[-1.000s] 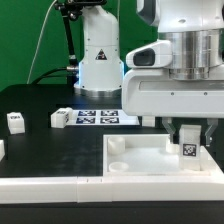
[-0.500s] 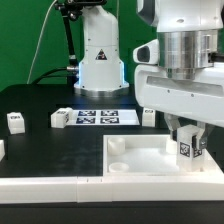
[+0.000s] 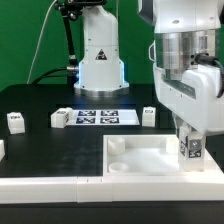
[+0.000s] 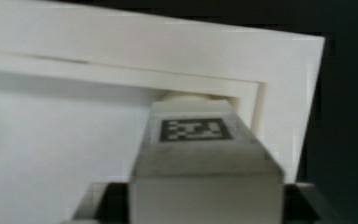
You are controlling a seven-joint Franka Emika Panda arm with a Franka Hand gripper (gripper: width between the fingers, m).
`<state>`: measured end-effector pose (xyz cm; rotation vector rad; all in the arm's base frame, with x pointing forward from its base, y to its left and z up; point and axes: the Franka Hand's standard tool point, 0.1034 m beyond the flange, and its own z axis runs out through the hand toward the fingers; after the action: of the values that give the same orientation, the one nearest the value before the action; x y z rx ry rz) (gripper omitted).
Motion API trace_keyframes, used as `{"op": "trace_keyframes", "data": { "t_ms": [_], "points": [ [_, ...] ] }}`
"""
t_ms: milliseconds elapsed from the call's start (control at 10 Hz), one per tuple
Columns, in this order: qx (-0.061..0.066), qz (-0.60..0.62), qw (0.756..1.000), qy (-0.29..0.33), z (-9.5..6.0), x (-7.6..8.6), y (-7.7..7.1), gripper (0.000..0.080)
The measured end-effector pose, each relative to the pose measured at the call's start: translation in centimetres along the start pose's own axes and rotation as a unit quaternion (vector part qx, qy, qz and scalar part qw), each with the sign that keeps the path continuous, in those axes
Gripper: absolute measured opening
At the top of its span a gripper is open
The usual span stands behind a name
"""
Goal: Assemble one leg
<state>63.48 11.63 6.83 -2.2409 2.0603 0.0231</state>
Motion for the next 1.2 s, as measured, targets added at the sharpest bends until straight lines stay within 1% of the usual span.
{"op": "trace_keyframes", "data": {
  "t_ms": [100, 200, 300, 400, 500, 600, 700, 800, 1000, 1200],
  "points": [
    [0.000, -0.012, 1.000, 0.000, 0.0, 0.0, 0.0, 0.0528],
    [-0.001, -0.031, 1.000, 0.000, 0.0, 0.0, 0.0, 0.0528],
    [-0.002, -0.043, 0.999, -0.001, -0.1, -0.1, 0.0, 0.0622],
    [-0.008, -0.082, 0.997, -0.002, -0.1, -0.2, 0.0, 0.0622],
    [-0.013, -0.148, 0.989, -0.002, -0.1, -0.4, 0.2, 0.0644],
    [-0.018, -0.200, 0.980, -0.004, -0.1, -0.5, 0.2, 0.0644],
    [-0.018, -0.236, 0.971, -0.005, -0.1, -0.4, 0.2, 0.0649],
    [-0.017, -0.303, 0.953, -0.006, 0.0, -0.3, 0.2, 0.0649],
    [-0.019, -0.385, 0.923, -0.004, 0.0, -0.5, 0.3, 0.0649],
    [-0.028, -0.493, 0.869, 0.012, -0.1, -1.1, 0.2, 0.0649]
  ]
}}
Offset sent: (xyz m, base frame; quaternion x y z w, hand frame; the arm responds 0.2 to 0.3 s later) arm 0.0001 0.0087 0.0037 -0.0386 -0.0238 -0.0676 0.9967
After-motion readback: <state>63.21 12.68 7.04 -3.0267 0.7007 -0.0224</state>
